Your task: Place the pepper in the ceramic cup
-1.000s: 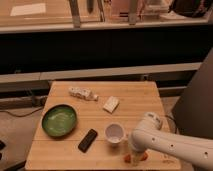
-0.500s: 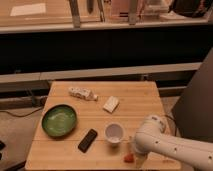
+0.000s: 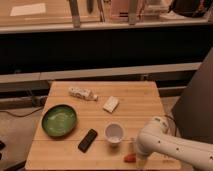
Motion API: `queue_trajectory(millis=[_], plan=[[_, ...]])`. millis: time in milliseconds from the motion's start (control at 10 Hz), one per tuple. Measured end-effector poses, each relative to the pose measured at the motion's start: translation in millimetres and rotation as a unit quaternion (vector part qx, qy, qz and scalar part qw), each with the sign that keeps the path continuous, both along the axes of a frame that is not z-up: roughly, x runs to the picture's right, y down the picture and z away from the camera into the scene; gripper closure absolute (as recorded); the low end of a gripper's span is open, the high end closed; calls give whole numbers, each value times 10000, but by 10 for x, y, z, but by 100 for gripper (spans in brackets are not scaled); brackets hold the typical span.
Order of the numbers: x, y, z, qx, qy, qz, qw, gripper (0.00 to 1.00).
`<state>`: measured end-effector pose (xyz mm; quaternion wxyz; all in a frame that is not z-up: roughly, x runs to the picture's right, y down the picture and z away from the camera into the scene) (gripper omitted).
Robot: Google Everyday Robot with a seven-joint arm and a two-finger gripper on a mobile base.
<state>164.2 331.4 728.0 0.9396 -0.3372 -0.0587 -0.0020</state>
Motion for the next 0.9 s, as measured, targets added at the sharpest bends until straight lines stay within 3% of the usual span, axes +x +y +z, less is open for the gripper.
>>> queue_trajectory(millis=[100,900], plan=[[-11,27,20,-27,-65,9,10000,21],[-48,107,38,-77,-323,-21,9994,98]])
